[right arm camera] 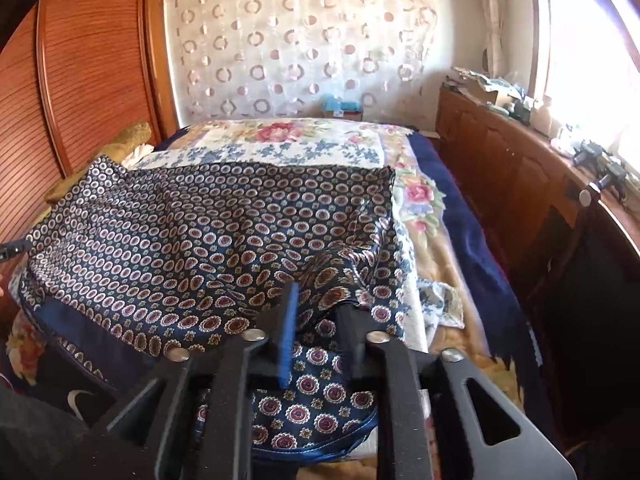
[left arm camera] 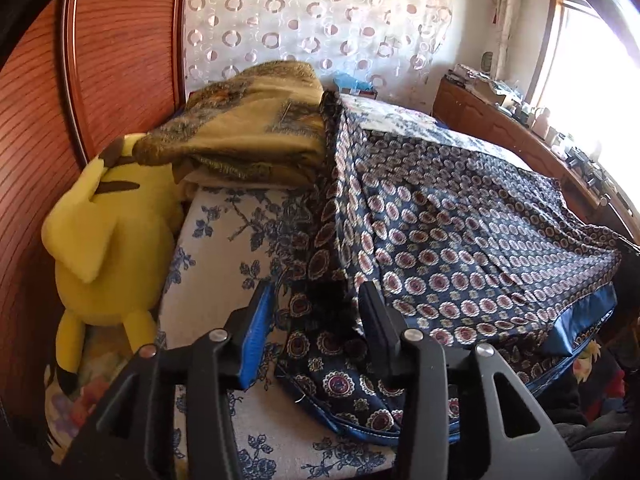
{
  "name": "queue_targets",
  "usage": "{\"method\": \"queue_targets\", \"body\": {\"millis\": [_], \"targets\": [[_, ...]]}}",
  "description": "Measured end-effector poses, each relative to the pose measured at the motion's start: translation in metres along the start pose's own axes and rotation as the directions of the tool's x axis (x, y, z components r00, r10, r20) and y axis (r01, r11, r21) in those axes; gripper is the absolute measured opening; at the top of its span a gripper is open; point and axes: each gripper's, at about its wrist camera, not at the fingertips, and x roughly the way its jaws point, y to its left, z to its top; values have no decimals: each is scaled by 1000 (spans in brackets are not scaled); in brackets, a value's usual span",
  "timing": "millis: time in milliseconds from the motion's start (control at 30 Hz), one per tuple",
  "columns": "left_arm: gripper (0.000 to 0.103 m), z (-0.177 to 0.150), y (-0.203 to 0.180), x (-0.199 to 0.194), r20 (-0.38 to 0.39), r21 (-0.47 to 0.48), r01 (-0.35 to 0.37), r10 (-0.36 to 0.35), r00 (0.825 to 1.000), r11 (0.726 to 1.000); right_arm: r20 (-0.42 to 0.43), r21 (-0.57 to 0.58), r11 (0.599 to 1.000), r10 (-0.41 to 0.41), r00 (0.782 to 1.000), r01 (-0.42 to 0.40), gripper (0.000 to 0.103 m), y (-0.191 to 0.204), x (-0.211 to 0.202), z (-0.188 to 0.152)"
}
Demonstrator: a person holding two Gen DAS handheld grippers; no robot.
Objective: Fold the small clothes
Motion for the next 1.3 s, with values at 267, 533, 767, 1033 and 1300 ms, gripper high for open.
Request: {"method": "queue_targets", "body": {"millis": [267, 533, 767, 1033, 1300], "targets": [[43, -6, 1, 10, -33, -9, 10, -10, 999, 1000, -36, -45, 999, 8, 999, -10, 44, 13, -5, 1], [43, -9, 1, 12, -39, -10, 5, -5, 999, 1000, -103, -35, 998, 55, 993, -59, 44, 17, -19, -16], [43, -8, -1, 14, -36, -4, -12, 12, 999, 1000, -44, -38, 999, 13, 999, -15, 45, 22, -36, -8], [43, -8, -4, 15, -16, -20, -9, 8, 1000, 1000, 23, -67, 996, 57, 998, -55, 54, 48, -16, 13], [43, -8, -5, 16, -11, -13, -19, 19, 1000, 1000, -23, -59, 983, 171, 985, -172, 54, 79, 38, 14]]}}
